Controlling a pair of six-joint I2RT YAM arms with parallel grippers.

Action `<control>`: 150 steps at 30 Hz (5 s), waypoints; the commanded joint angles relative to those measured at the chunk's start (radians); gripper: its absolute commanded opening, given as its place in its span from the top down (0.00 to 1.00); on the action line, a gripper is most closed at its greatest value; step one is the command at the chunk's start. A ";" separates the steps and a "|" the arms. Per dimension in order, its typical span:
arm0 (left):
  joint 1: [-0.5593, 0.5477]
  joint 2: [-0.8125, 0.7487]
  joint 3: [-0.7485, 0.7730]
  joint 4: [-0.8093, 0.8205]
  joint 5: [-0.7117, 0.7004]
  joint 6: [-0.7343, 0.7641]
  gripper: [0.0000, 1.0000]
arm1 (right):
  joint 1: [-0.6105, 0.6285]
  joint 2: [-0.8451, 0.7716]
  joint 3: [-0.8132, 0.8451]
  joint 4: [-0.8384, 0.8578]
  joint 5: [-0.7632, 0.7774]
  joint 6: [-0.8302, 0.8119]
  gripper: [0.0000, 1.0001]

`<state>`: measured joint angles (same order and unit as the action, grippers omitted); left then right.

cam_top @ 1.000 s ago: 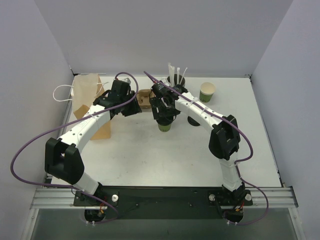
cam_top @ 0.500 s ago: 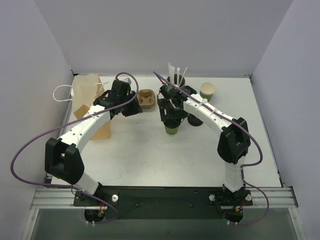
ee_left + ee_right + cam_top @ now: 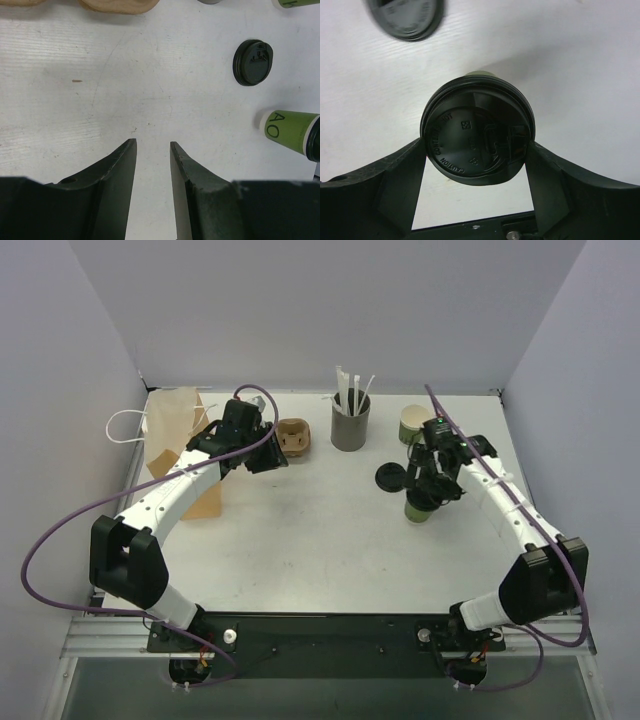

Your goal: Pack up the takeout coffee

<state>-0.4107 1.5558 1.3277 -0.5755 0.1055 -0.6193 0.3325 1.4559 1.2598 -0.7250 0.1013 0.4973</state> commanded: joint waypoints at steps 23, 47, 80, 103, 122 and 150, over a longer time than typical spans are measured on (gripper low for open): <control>-0.002 -0.034 0.007 0.019 0.037 0.049 0.57 | -0.331 -0.083 -0.181 0.053 0.018 -0.014 0.24; 0.006 0.004 0.047 0.032 0.036 0.052 0.56 | -0.329 -0.127 -0.102 -0.050 -0.012 -0.009 0.05; 0.059 0.799 0.911 -0.285 -0.418 0.260 0.52 | 0.143 0.264 0.317 0.141 -0.126 0.024 0.22; 0.059 0.649 0.662 -0.152 -0.302 0.293 0.43 | 0.148 0.302 0.314 0.170 -0.147 0.032 0.22; 0.049 0.638 0.596 -0.087 -0.187 0.150 0.58 | 0.260 0.630 0.550 0.366 -0.137 0.250 0.56; 0.062 0.573 0.702 -0.168 -0.225 0.213 0.51 | 0.292 0.805 0.704 0.371 -0.046 0.277 0.75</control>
<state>-0.3576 2.2215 1.9820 -0.7238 -0.0982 -0.4320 0.6170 2.2246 1.9182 -0.3462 0.0311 0.7811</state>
